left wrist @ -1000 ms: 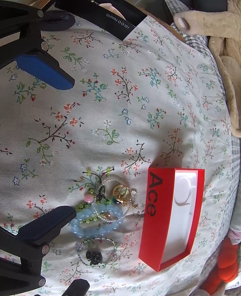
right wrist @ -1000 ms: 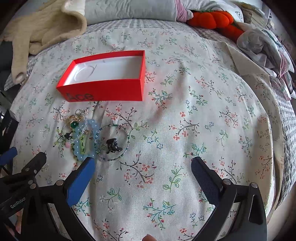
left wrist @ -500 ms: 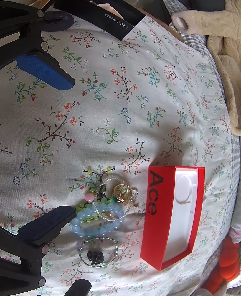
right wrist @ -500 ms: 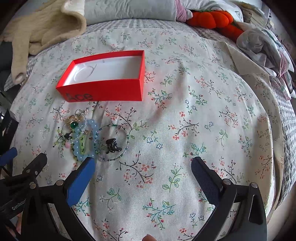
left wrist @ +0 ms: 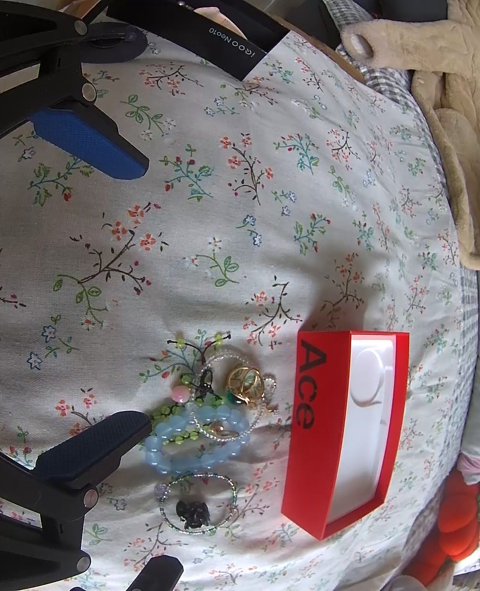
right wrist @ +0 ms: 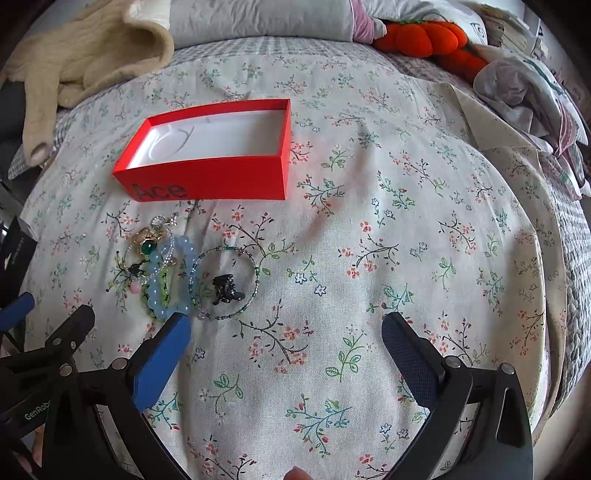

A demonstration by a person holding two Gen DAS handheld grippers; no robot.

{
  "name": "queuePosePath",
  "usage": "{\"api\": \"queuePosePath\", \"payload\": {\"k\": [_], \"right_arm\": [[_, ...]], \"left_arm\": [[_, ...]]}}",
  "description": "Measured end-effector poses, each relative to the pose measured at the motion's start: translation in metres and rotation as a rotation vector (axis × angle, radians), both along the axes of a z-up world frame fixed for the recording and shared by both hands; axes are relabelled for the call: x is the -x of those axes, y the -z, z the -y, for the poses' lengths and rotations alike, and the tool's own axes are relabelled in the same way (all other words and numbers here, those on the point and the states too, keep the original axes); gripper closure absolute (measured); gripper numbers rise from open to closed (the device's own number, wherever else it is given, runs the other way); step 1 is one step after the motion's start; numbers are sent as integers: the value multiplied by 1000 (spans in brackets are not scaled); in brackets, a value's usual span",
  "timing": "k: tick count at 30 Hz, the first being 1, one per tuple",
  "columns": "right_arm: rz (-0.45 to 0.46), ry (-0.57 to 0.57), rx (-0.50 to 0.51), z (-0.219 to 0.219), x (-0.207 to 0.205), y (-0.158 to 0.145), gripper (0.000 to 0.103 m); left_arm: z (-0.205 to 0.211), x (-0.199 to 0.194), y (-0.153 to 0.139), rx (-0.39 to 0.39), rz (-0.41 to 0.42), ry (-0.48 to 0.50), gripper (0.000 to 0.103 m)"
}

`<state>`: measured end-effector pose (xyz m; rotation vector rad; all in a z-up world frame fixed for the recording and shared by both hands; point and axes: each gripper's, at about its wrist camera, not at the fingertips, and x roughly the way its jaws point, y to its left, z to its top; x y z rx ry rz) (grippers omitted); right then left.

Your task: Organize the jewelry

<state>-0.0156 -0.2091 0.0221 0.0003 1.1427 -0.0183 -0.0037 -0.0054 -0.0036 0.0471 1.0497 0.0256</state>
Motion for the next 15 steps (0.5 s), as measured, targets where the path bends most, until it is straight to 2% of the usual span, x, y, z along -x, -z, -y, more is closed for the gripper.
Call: {"api": "queuePosePath", "payload": {"k": [15], "right_arm": [[-7,8,-7,0,-2,2,0]], "left_arm": [[0,-1,2,-1,-1,-4,0]]}}
